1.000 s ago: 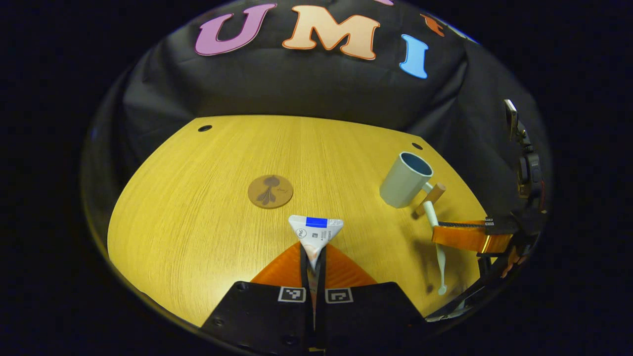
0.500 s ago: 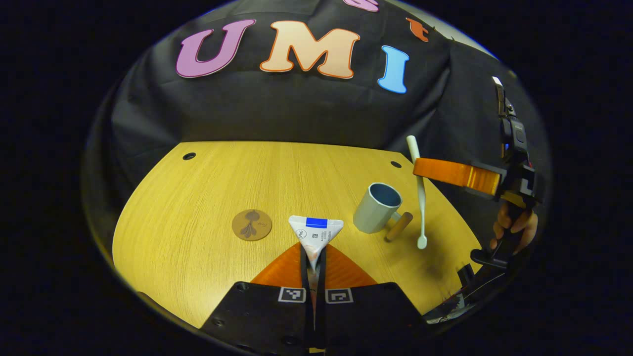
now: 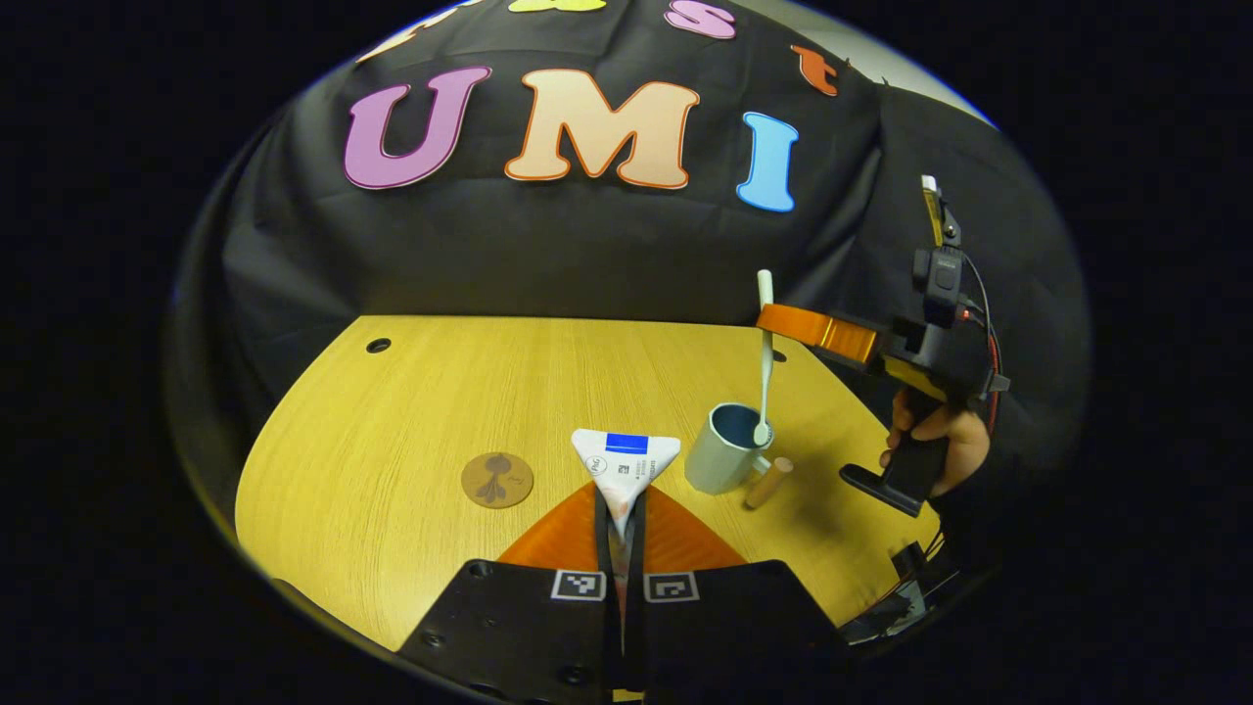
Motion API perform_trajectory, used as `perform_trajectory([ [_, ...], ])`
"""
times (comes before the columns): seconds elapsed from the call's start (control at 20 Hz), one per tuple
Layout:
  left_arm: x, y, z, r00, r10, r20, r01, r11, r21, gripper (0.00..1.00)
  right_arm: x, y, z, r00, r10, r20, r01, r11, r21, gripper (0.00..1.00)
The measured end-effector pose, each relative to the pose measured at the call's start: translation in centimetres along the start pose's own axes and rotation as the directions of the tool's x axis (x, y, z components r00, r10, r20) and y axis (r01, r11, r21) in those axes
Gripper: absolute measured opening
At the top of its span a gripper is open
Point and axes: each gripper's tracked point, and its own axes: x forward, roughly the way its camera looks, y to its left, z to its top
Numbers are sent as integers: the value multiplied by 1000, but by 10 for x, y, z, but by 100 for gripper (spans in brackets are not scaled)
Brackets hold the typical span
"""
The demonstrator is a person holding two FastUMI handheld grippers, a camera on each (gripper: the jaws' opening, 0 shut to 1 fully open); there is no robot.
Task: Put the toothbrush and toothpaste on the desktop into the cup, then pick up the cup and place it on the coaster on the desktop.
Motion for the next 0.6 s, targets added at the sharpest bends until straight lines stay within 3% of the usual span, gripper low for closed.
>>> perform_trajectory([
  [0.3, 0, -7, 17, 999, 14, 33, -14, 1000, -7, 0, 15, -11, -28, 999, -16, -35, 13, 997, -72, 8],
  [0.6, 18, -25, 43, 996, -31, 82, 29, 999, 26, 0, 14, -21, -65, 989, -39, -140, 30, 997, -71, 11],
])
